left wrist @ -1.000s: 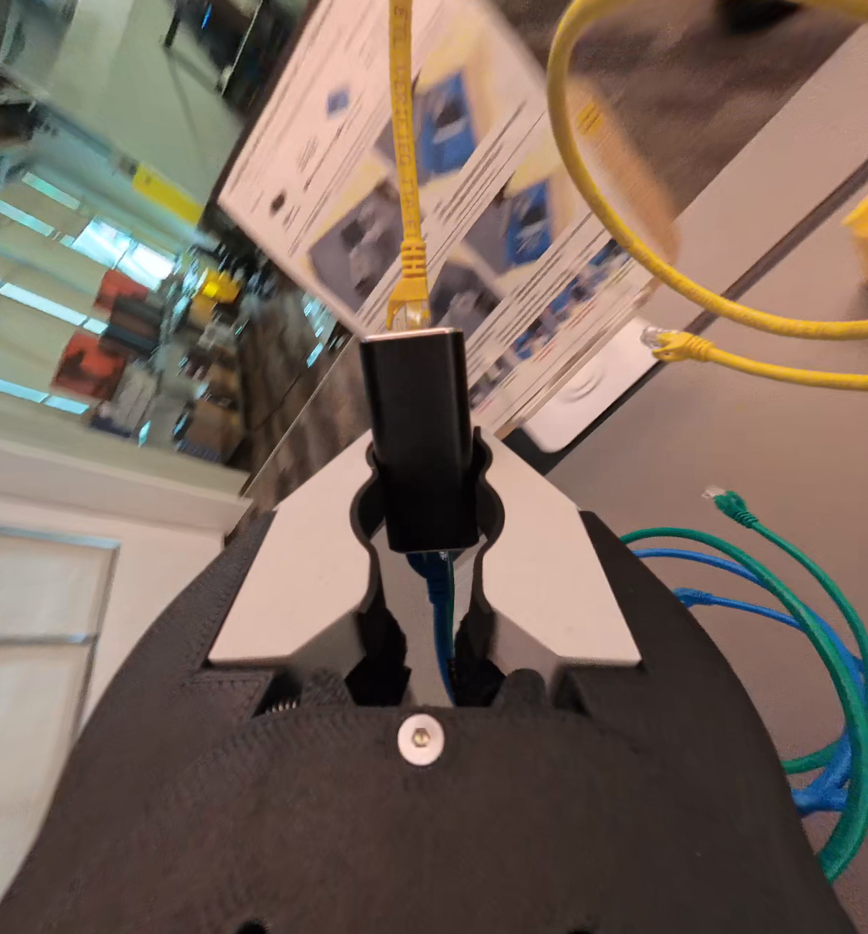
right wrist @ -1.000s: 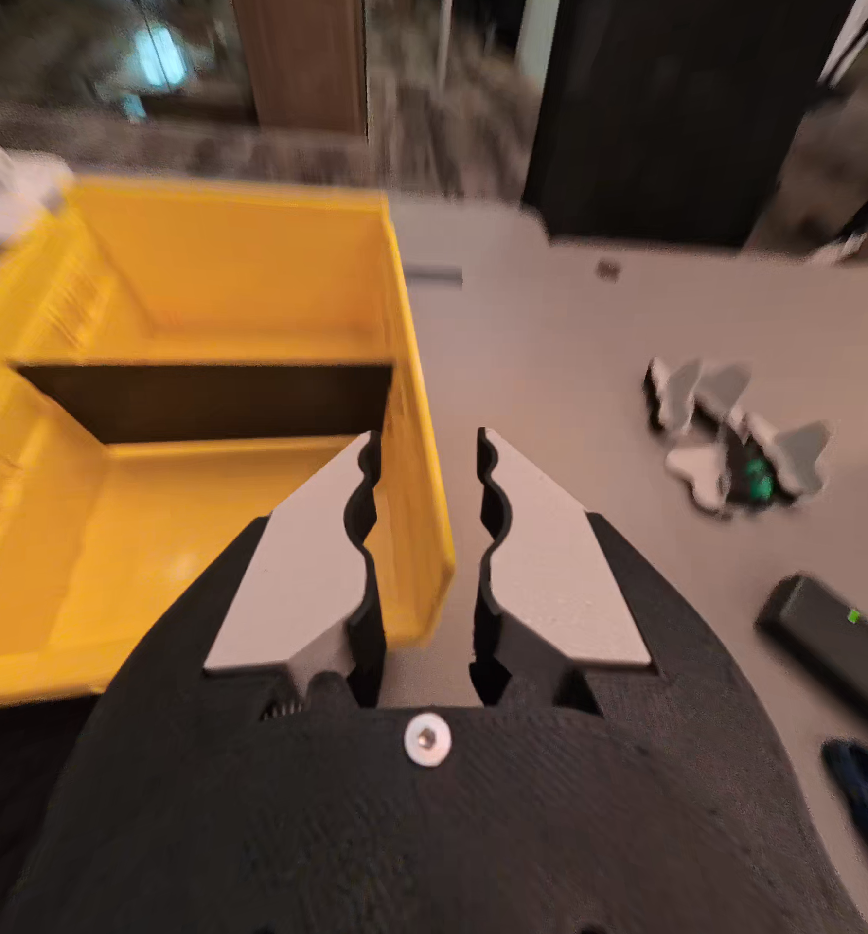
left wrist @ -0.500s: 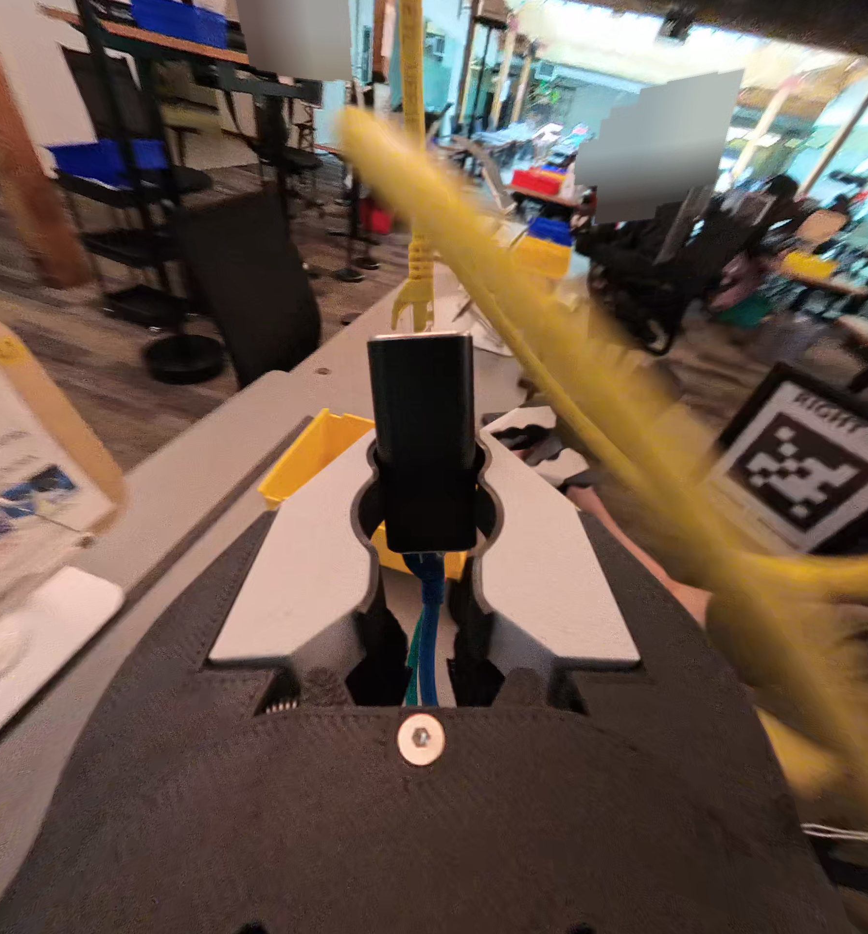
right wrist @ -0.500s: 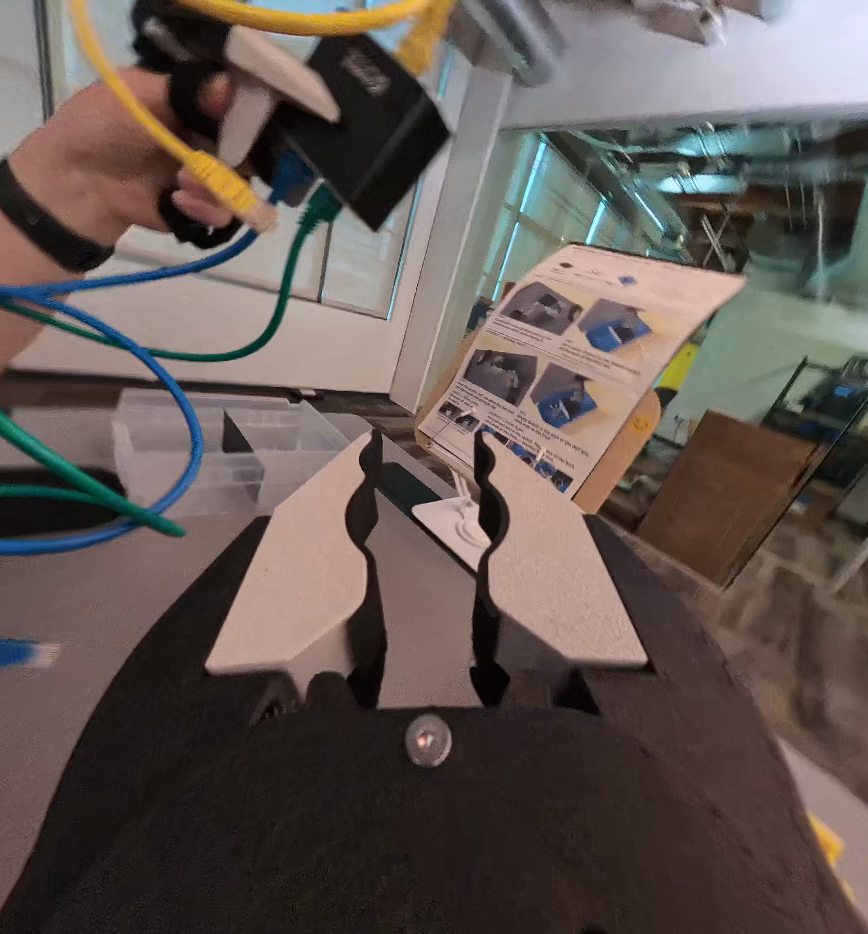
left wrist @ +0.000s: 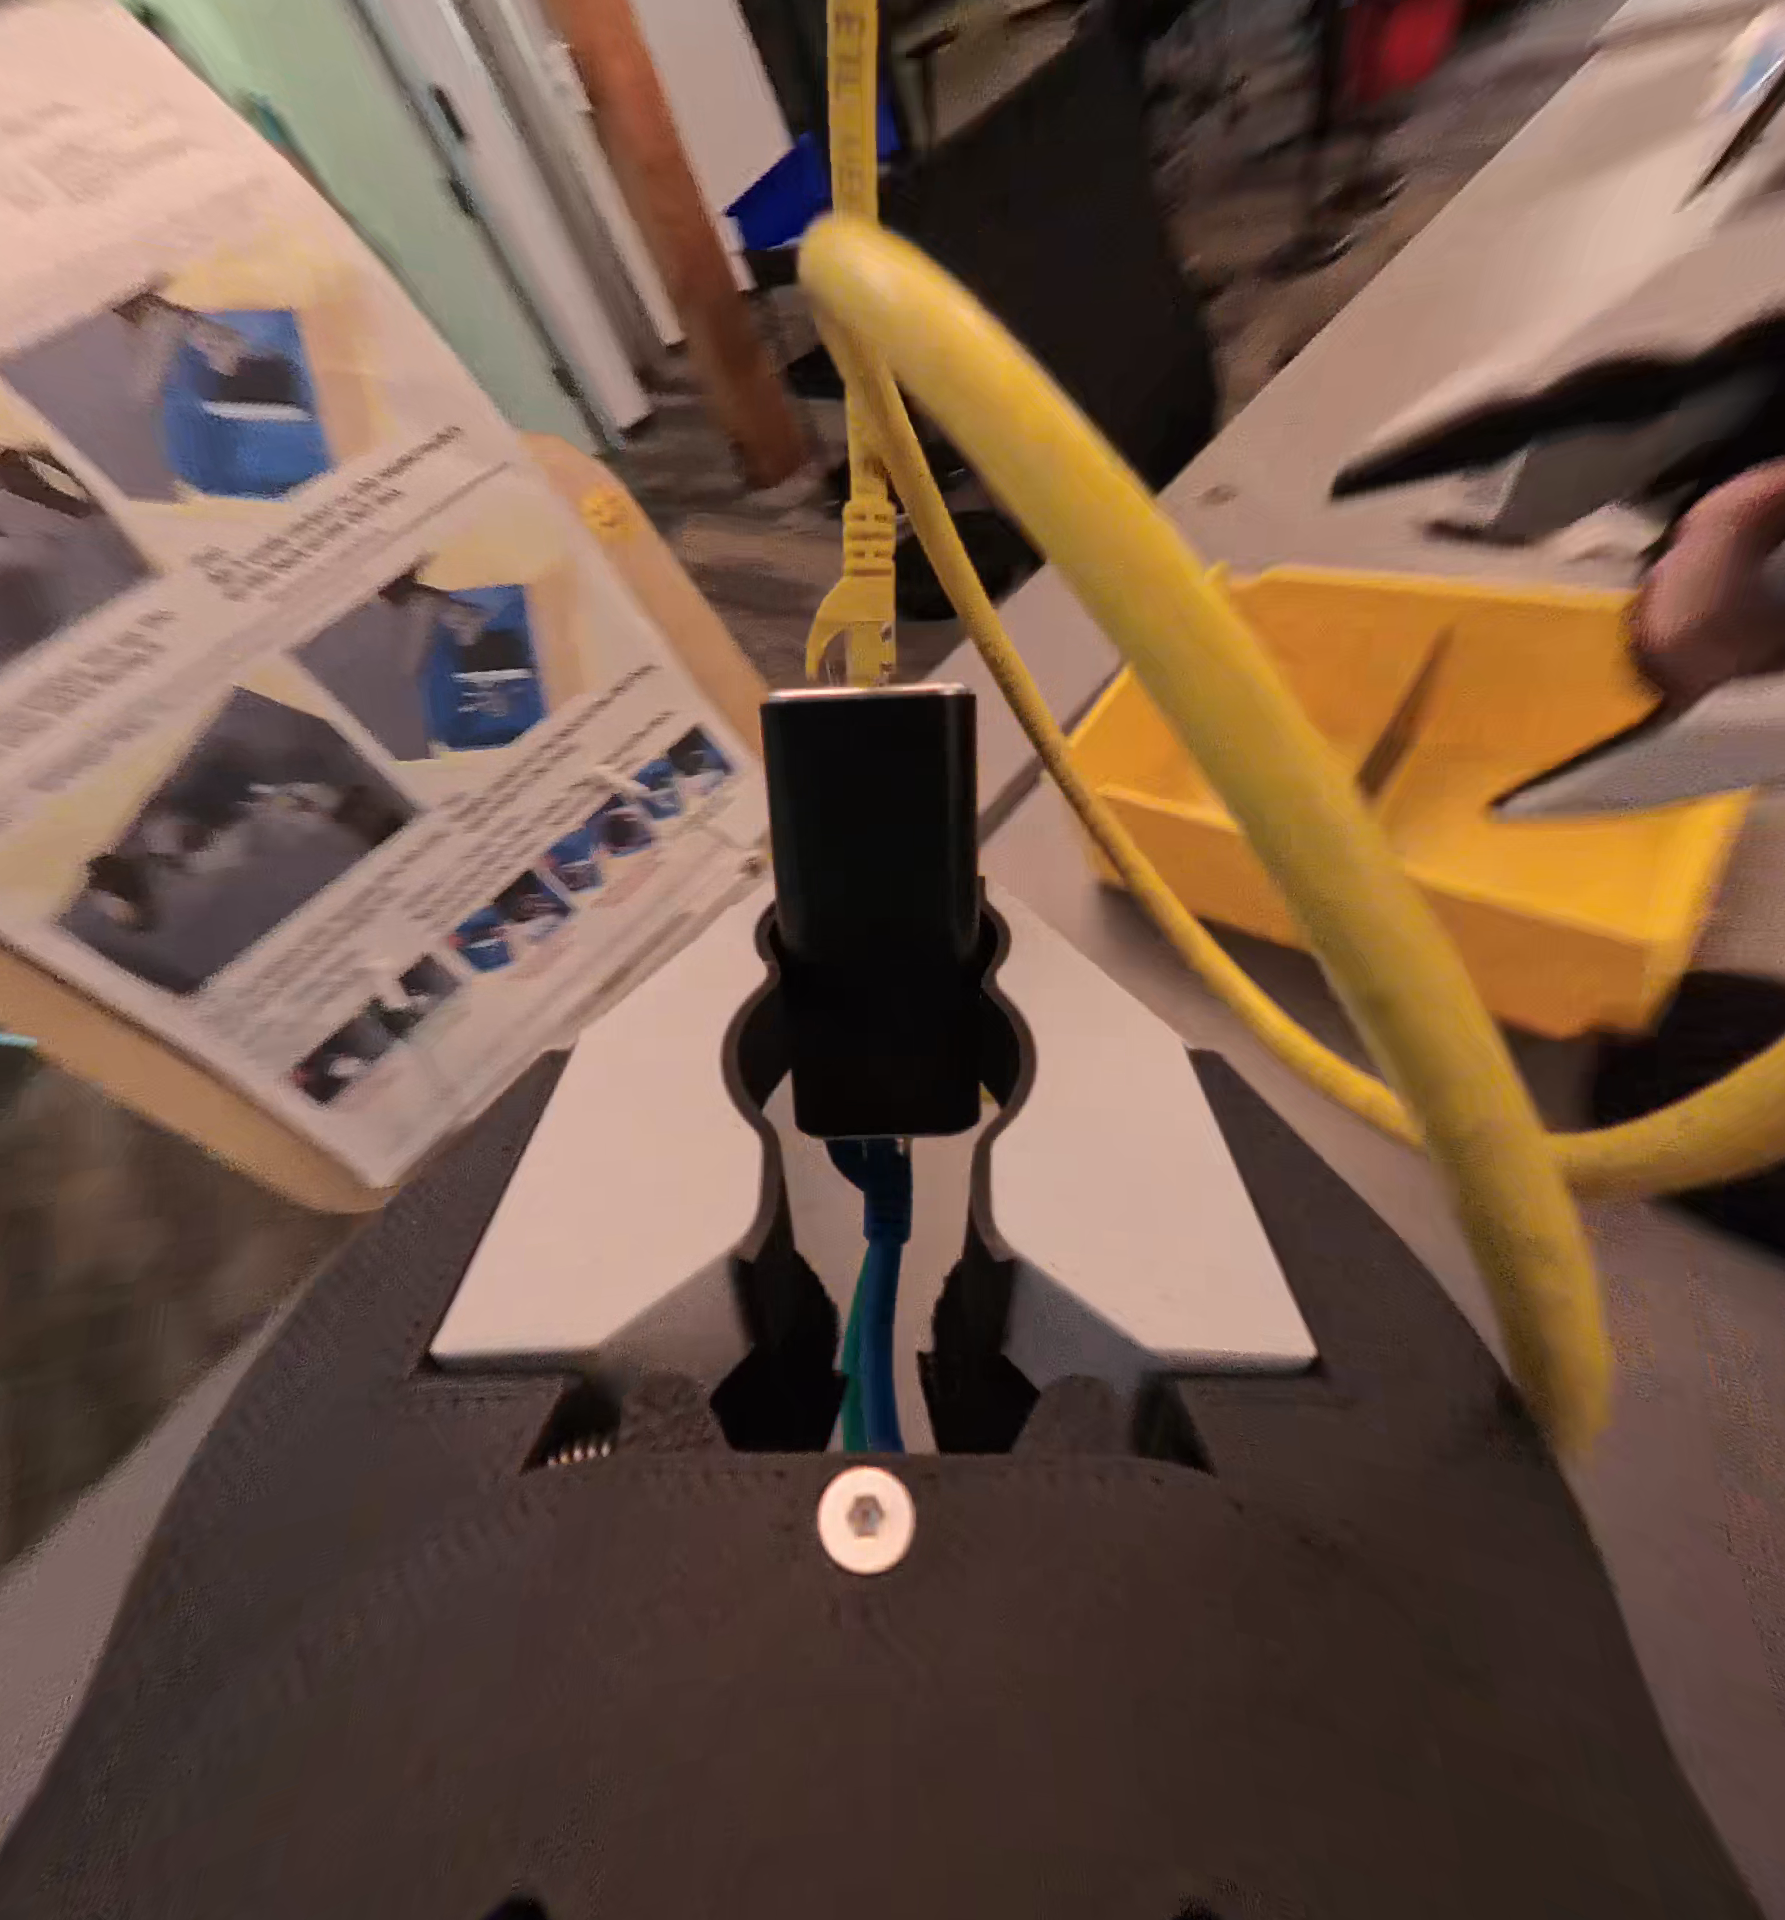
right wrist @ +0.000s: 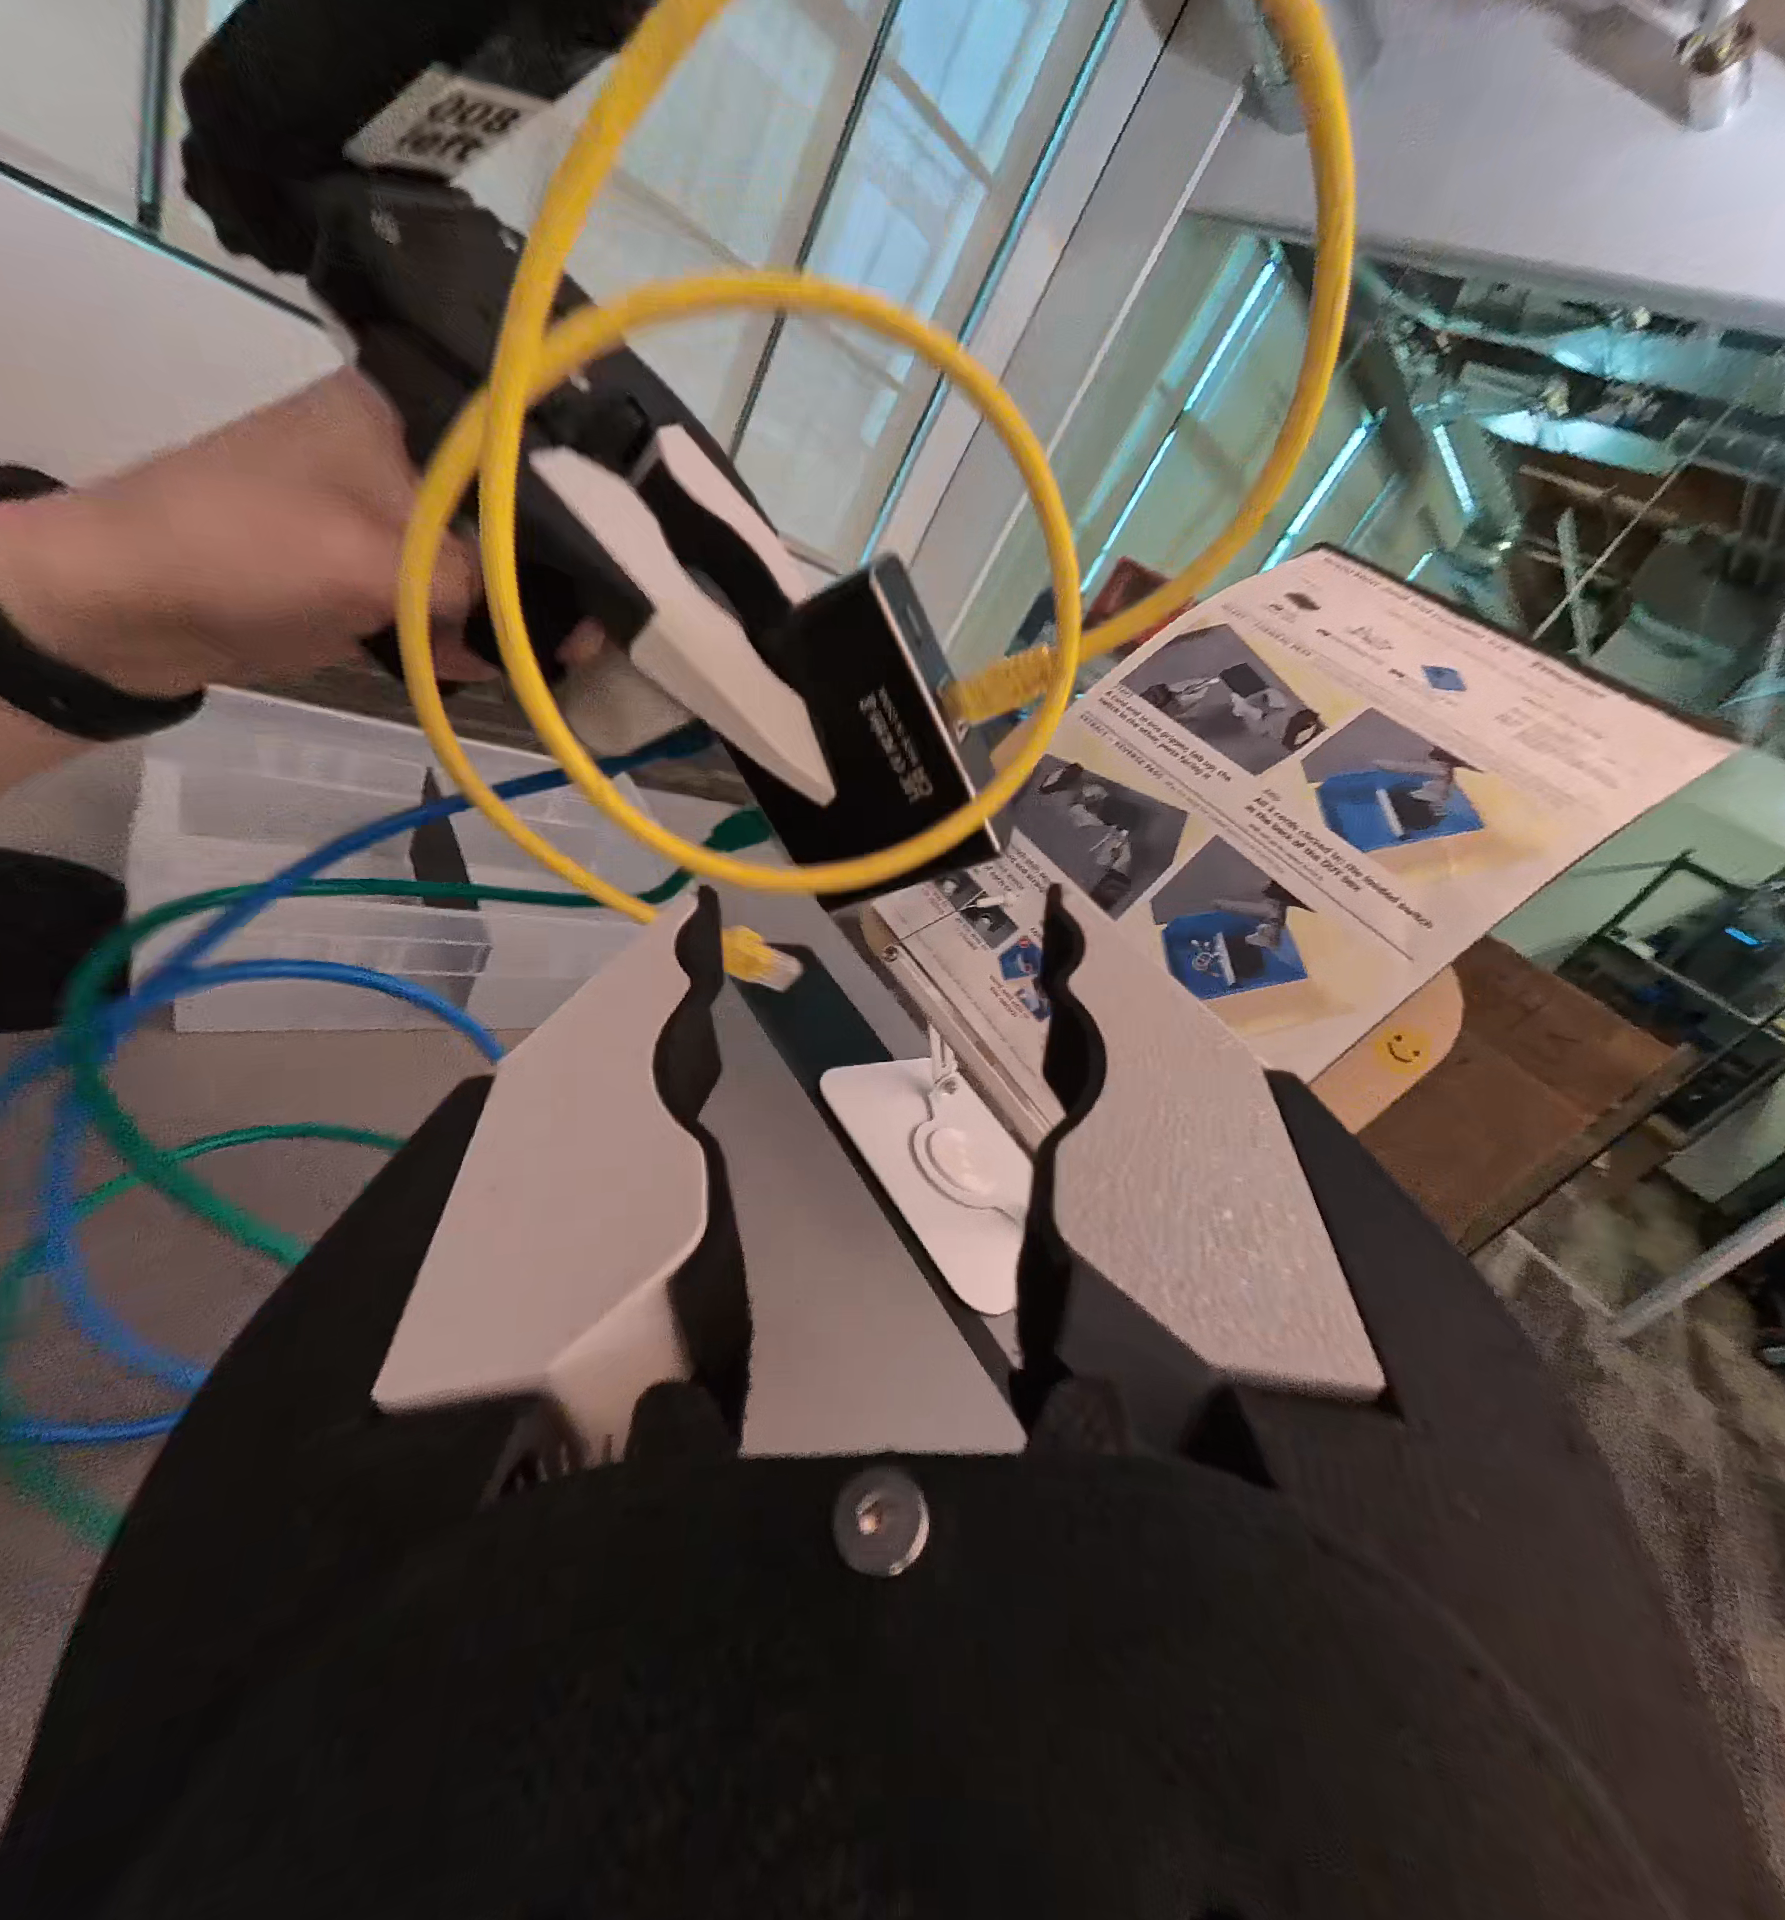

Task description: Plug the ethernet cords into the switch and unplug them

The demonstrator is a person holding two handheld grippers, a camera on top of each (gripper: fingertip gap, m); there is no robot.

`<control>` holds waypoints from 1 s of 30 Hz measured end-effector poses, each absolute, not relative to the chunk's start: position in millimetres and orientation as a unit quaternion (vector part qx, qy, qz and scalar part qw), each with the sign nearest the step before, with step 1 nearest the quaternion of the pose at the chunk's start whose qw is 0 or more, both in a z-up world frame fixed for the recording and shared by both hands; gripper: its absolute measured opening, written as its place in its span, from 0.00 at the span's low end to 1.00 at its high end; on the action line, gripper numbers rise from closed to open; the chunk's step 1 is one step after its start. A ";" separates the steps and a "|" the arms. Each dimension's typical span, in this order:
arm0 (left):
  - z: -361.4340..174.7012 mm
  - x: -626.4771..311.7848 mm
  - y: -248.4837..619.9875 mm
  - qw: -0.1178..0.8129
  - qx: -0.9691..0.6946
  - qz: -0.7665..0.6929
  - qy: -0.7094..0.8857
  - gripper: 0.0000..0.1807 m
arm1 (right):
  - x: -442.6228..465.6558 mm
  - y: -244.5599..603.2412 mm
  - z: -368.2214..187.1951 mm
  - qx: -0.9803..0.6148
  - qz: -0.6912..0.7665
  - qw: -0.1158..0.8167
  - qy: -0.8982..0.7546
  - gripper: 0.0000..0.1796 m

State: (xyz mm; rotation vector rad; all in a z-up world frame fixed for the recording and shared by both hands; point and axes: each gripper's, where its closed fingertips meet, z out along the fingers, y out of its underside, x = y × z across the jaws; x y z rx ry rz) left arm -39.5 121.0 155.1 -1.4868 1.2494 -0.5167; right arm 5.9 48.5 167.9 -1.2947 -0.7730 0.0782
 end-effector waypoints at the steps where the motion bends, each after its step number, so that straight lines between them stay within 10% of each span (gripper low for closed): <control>1: 150.2 -41.2 125.2 0.555 -0.615 -0.178 0.531 0.17 | 6.7 49.1 167.5 -0.594 0.035 0.719 -0.359 0.31; 18: 113.8 -20.0 57.0 0.635 -0.346 -0.239 0.648 0.16 | -9.0 19.2 121.5 -0.563 0.159 0.622 -0.520 0.38; 26: 127.1 -46.4 48.0 0.611 -0.309 -0.331 0.649 0.16 | 23.8 -31.0 197.8 -0.409 0.413 0.695 -0.423 0.32; 30: 124.3 -51.0 32.8 0.592 -0.283 -0.338 0.675 0.16 | 6.1 27.7 156.5 -0.531 0.295 0.675 -0.419 0.41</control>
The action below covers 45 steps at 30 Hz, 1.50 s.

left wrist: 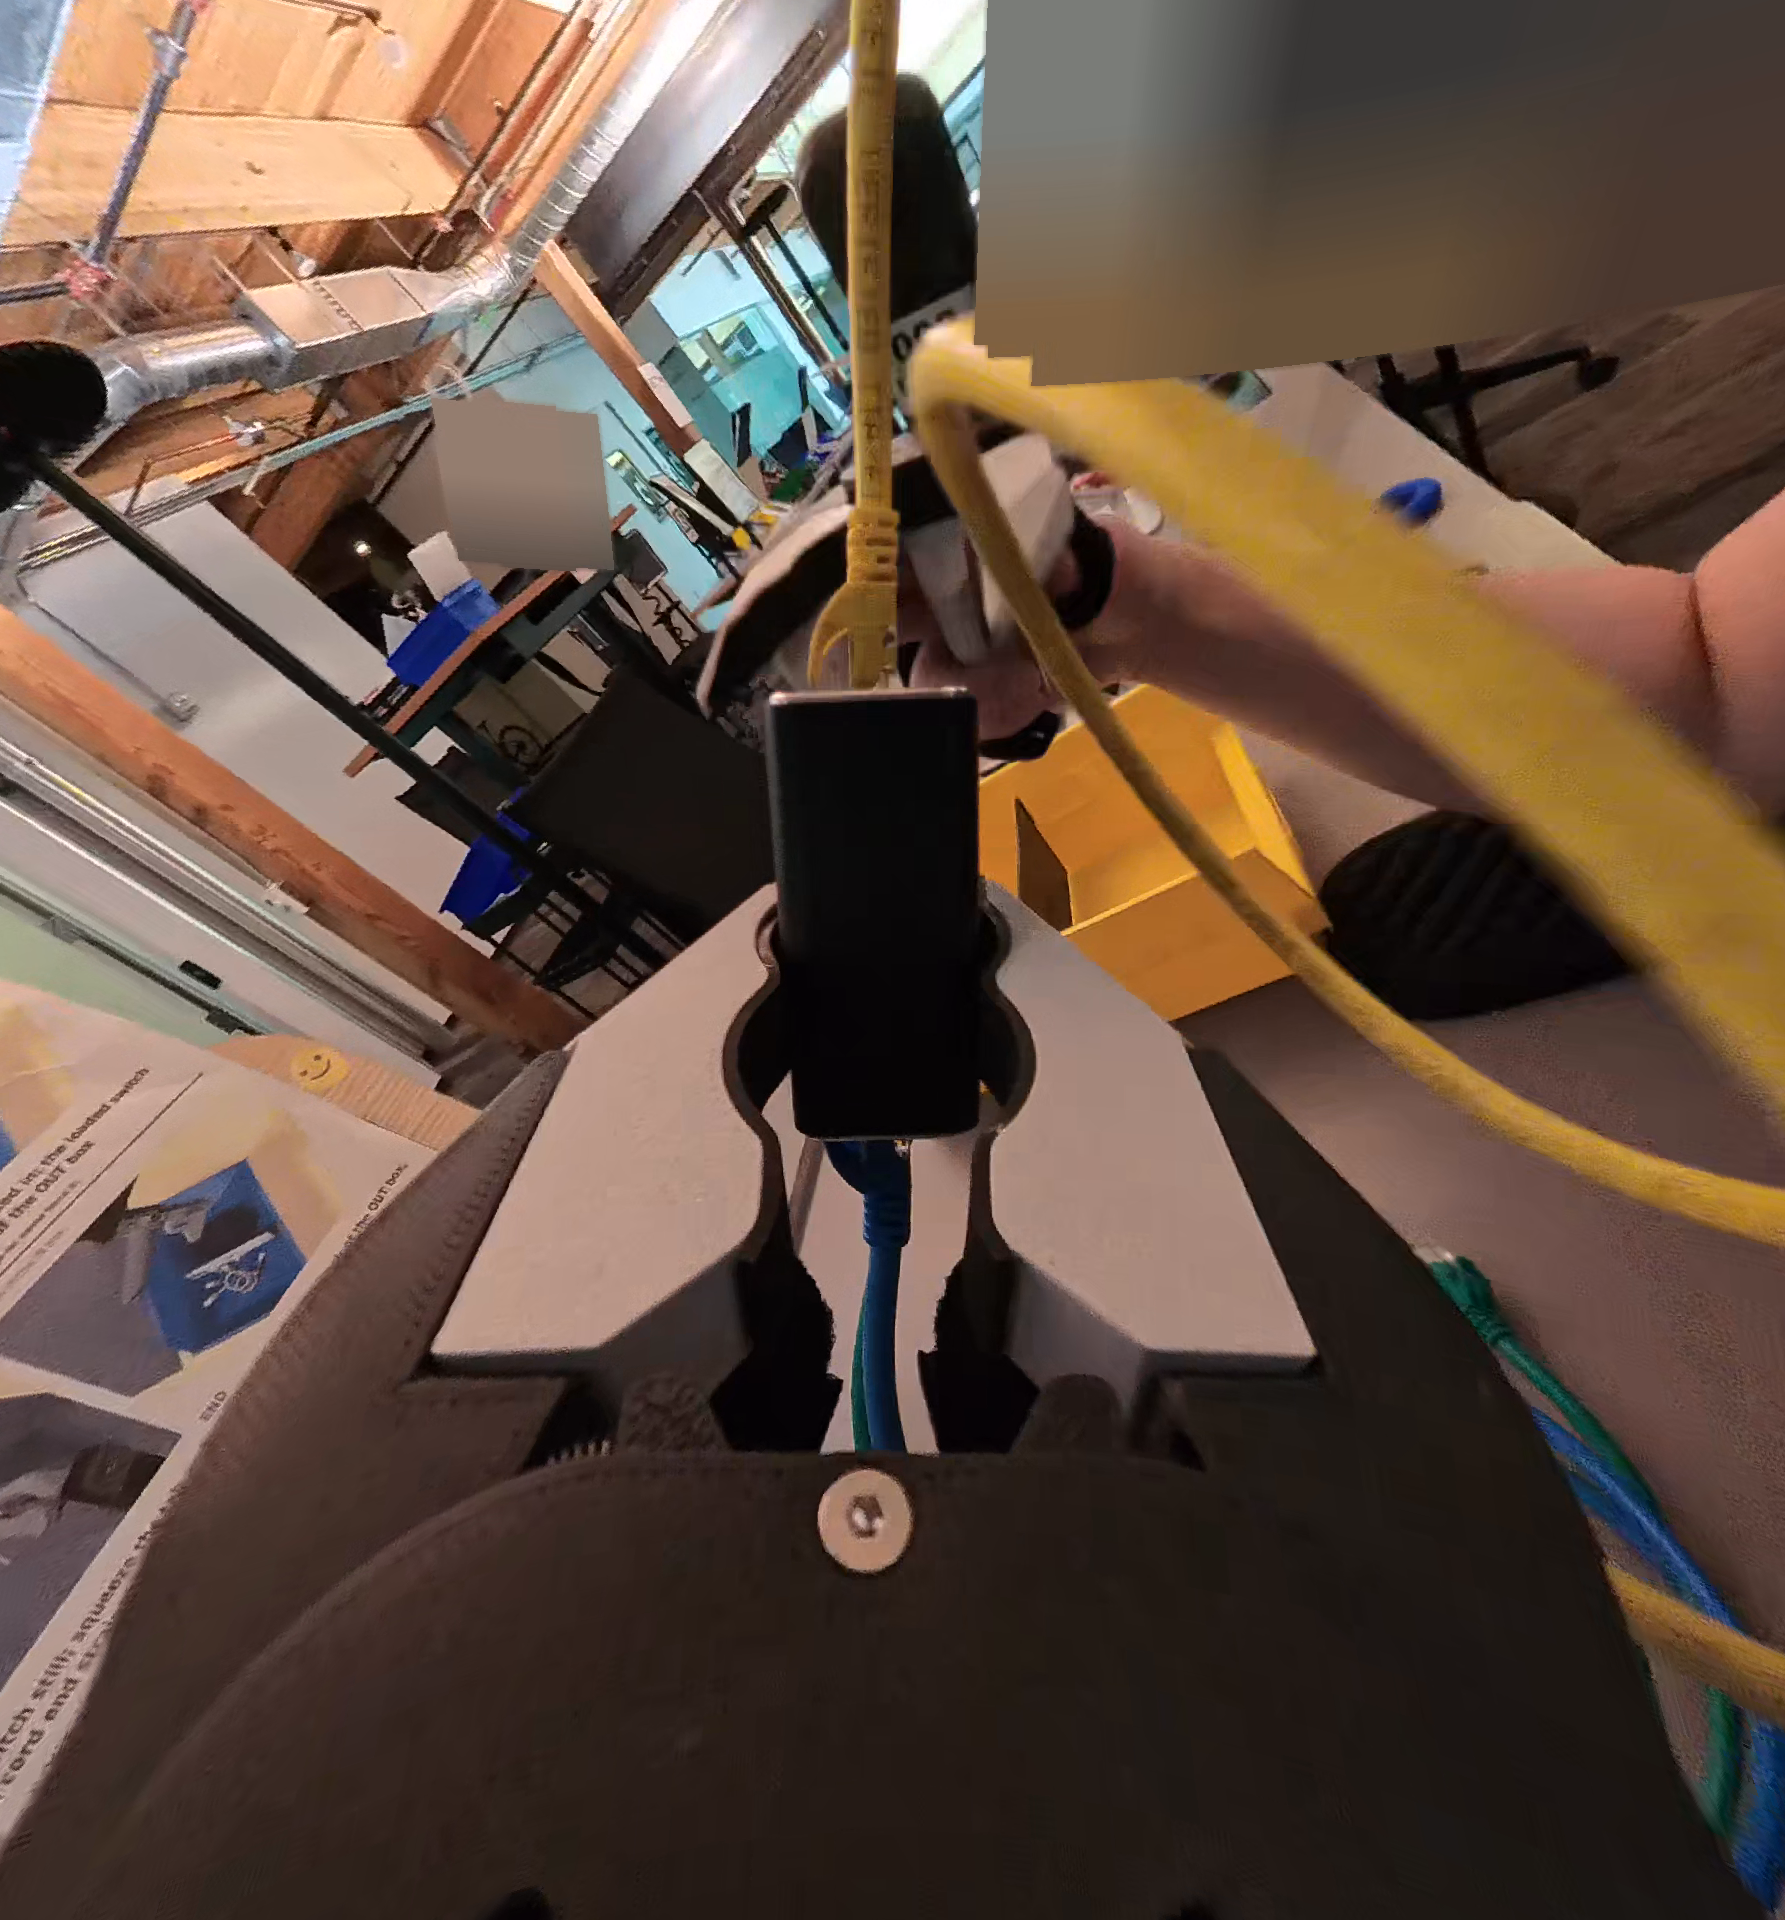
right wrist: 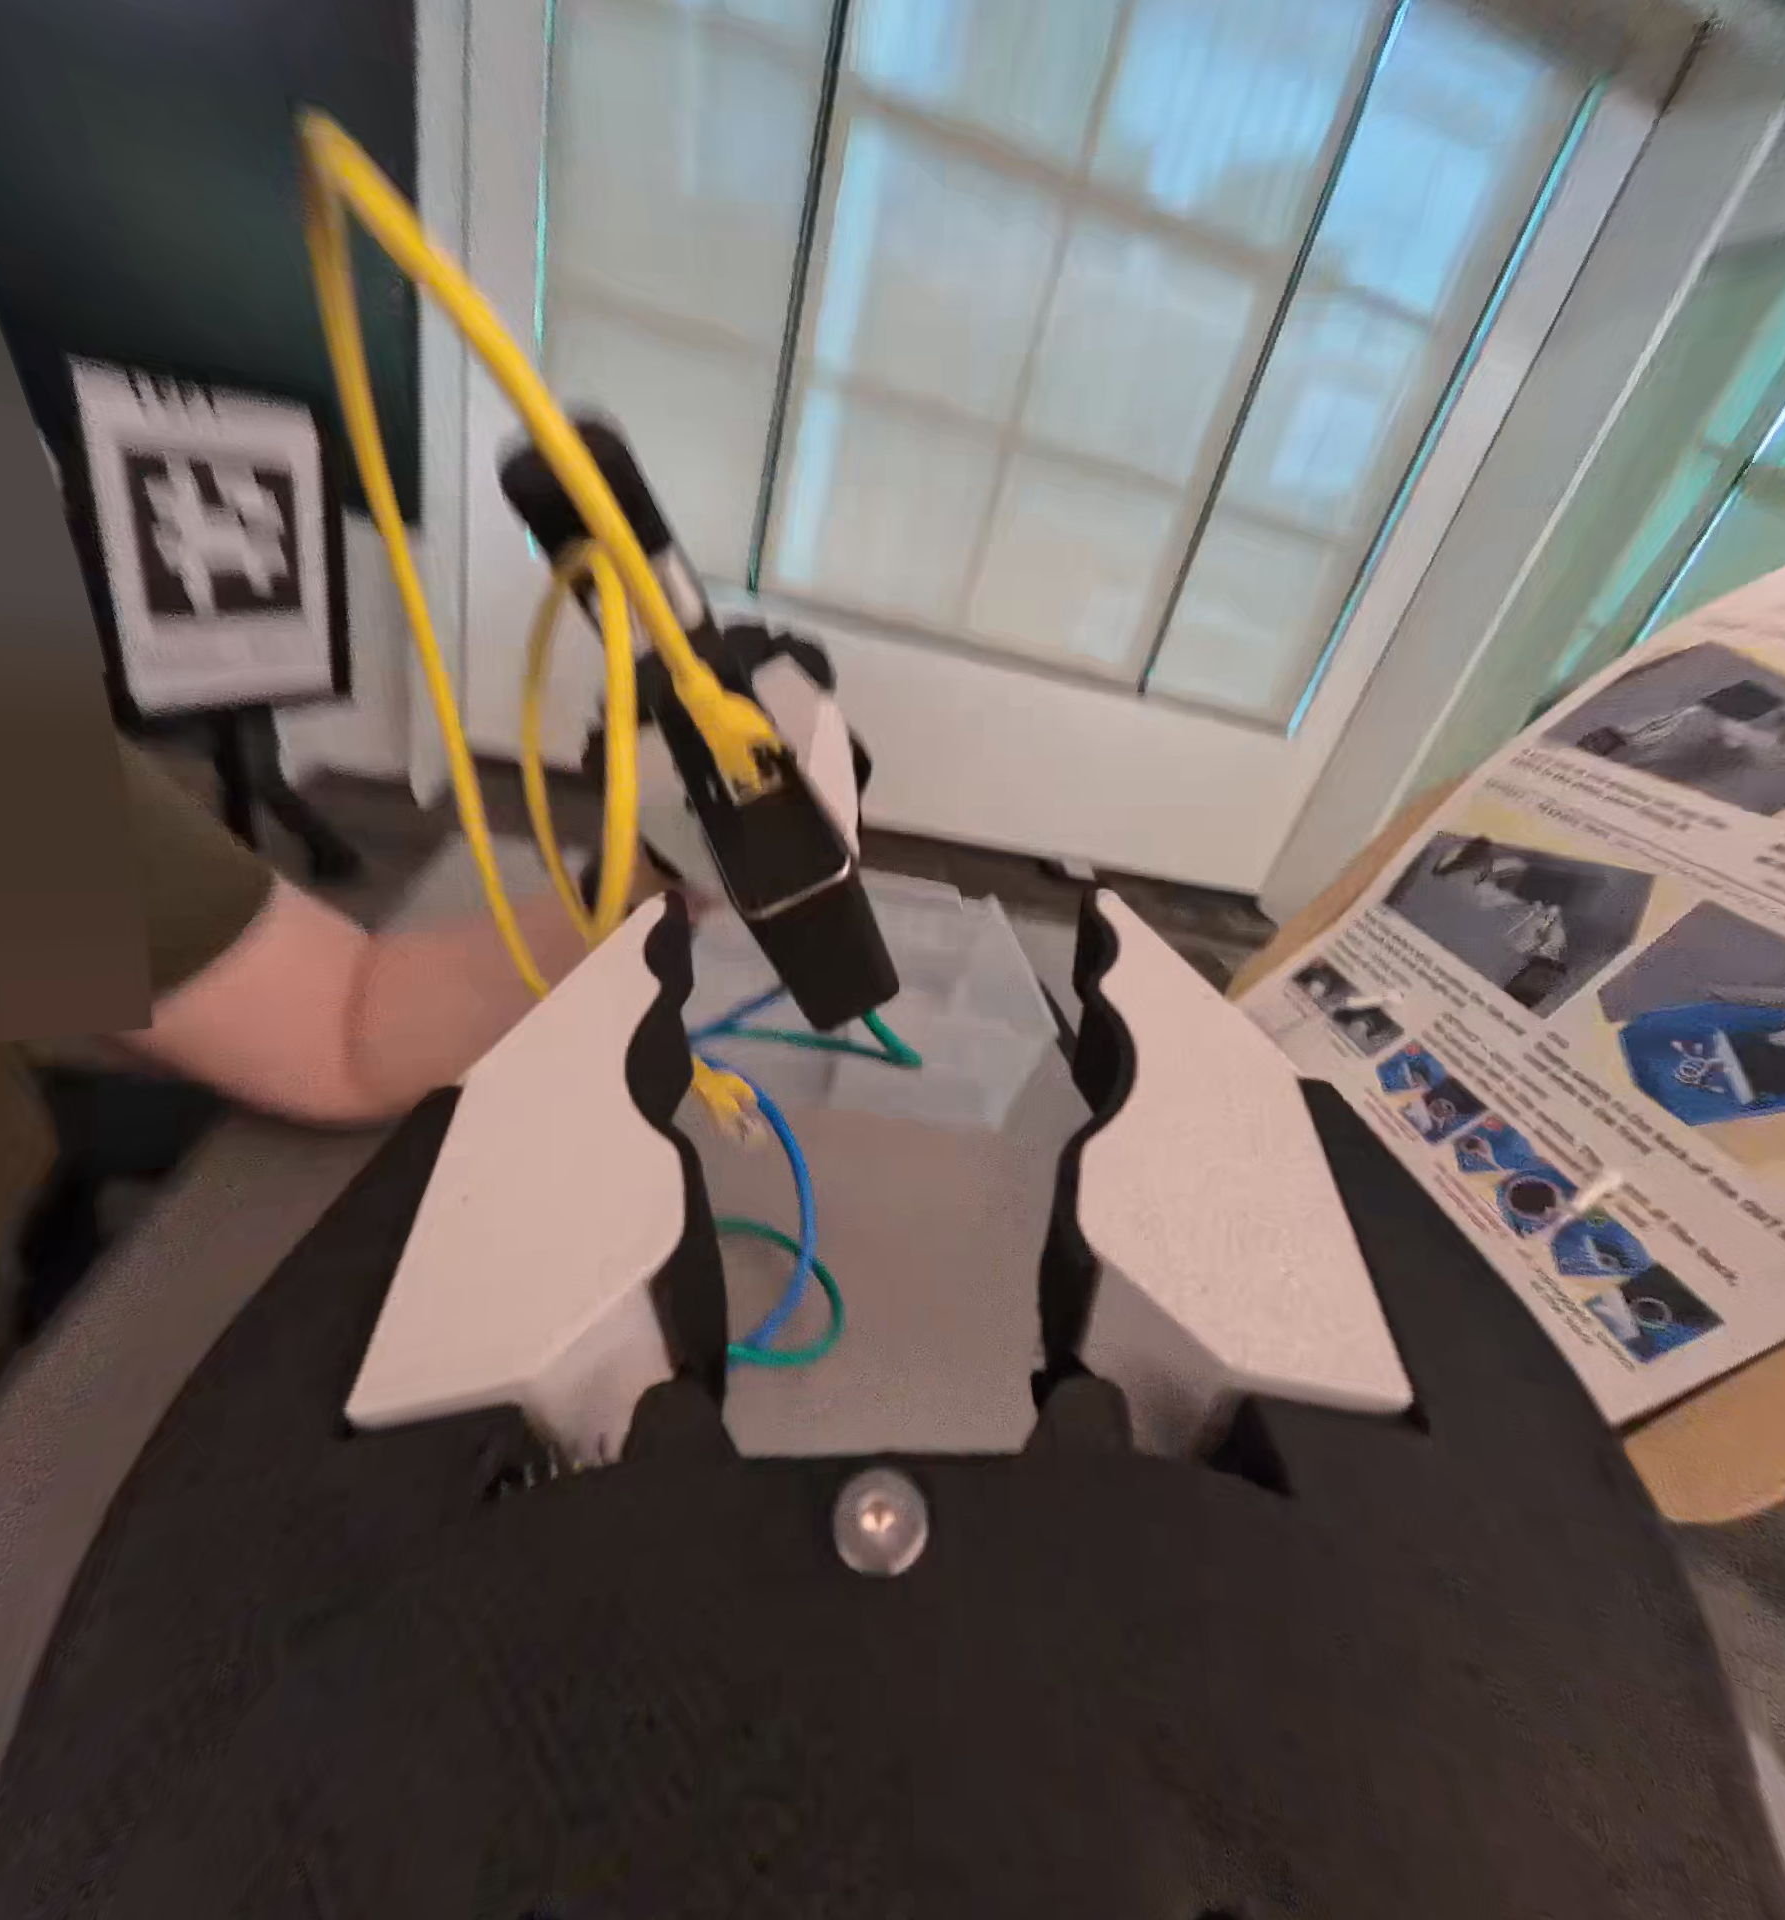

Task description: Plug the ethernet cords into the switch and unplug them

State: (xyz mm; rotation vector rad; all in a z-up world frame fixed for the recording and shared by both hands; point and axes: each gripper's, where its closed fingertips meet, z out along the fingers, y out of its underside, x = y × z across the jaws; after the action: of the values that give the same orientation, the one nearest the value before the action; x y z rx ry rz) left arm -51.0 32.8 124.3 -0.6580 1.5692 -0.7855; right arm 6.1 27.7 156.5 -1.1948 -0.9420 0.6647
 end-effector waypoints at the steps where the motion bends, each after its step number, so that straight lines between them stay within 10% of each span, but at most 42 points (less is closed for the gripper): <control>1: 123.0 -50.5 31.4 0.591 -0.282 -0.332 0.679 0.16 | -6.7 31.6 145.5 -0.540 0.260 0.665 -0.446 0.41; 9: 117.4 -49.8 -2.5 0.558 -0.242 -0.356 0.709 0.18 | -66.4 33.1 99.0 -0.535 0.068 0.613 -0.577 0.19; 17: 108.8 -40.0 -2.6 0.591 -0.261 -0.265 0.716 0.34 | -63.6 32.2 94.4 -0.508 -0.017 0.608 -0.610 0.19; 23: 108.3 -31.1 -6.2 0.638 -0.219 -0.198 0.711 0.19 | -59.9 35.1 97.2 -0.474 -0.062 0.630 -0.613 0.19; 31: 110.8 -38.3 18.9 0.675 -0.236 -0.041 0.698 0.18 | -30.6 52.1 108.5 -0.479 -0.092 0.664 -0.567 0.27; 45: 86.3 -36.6 65.3 0.646 -0.266 0.089 0.710 0.18 | -50.7 21.5 111.8 -0.428 -0.209 0.621 -0.622 0.12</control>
State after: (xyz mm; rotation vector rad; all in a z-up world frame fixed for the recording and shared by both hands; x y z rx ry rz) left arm -36.6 65.3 86.3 -0.6045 1.6158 0.2027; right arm -50.7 21.5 111.8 -0.9835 -1.4301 -0.4800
